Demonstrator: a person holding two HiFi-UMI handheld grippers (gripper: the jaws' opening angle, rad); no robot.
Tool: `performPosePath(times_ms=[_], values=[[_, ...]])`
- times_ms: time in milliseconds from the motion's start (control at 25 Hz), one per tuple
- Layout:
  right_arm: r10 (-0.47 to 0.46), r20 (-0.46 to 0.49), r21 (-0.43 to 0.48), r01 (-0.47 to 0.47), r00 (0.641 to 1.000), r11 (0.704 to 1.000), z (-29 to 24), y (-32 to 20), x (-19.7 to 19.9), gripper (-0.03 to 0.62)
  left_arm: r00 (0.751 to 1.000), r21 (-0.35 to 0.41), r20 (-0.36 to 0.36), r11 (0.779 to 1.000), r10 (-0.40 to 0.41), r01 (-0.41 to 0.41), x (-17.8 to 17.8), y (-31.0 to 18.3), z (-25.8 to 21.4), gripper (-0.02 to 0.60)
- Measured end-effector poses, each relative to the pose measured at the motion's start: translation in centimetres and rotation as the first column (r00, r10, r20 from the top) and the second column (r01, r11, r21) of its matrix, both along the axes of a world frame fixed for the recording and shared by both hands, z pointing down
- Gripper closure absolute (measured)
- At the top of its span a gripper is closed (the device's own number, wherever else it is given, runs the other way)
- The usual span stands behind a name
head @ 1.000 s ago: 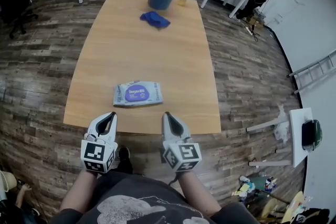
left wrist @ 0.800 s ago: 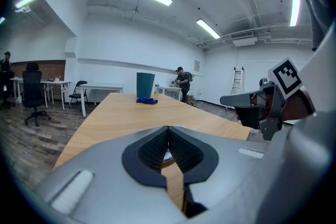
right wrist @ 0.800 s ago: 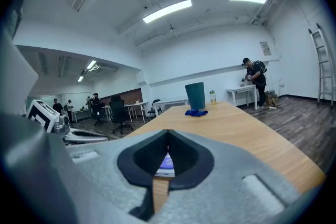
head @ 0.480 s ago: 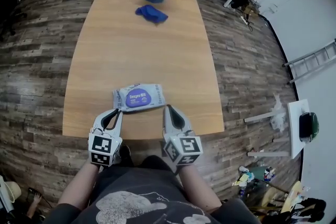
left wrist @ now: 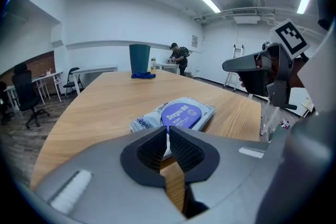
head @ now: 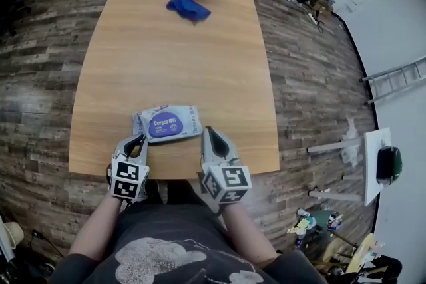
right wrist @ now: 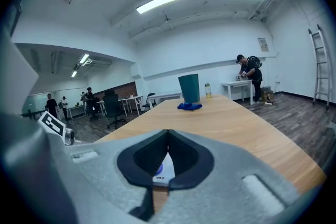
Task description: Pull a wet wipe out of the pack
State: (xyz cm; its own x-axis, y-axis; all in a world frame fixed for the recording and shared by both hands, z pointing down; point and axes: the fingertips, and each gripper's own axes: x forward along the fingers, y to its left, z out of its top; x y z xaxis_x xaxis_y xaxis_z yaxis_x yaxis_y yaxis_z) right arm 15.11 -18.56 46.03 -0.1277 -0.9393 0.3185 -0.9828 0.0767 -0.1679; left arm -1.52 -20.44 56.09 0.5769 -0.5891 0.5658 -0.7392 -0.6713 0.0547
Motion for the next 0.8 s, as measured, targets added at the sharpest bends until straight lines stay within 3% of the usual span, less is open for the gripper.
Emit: performPosePath(times_ms=[120,520,640,800], values=[[-0.036,0.015,-0.021,0.036,0.999,0.999,0.8,-1.2,0.1,0.605,0.998,-0.034,0.054,0.999,-0.034,0.036,-0.1,-0.6,2.0,0.558],[-0.208,-0.008,-0.085,0.207,0.978,0.975,2.4,-4.6,-1.6,0.605,0.992,-0.067,0.112,0.995,-0.067,0.074,-0.3,-2.0,3.3,0.561],[-0.310,-0.025,-0.137,0.304,0.950,0.943,3.3,-4.9,-3.0,0.605,0.991,-0.068,0.116,0.995,-0.062,0.070,-0.2,-2.4,3.3,0.562],[-0.460,-0.073,-0.255,0.429,0.885,0.866,5.4,-4.6,-4.9,0.605,0.988,-0.105,0.144,0.992,-0.058,0.074,-0.2,-2.4,3.8,0.563]])
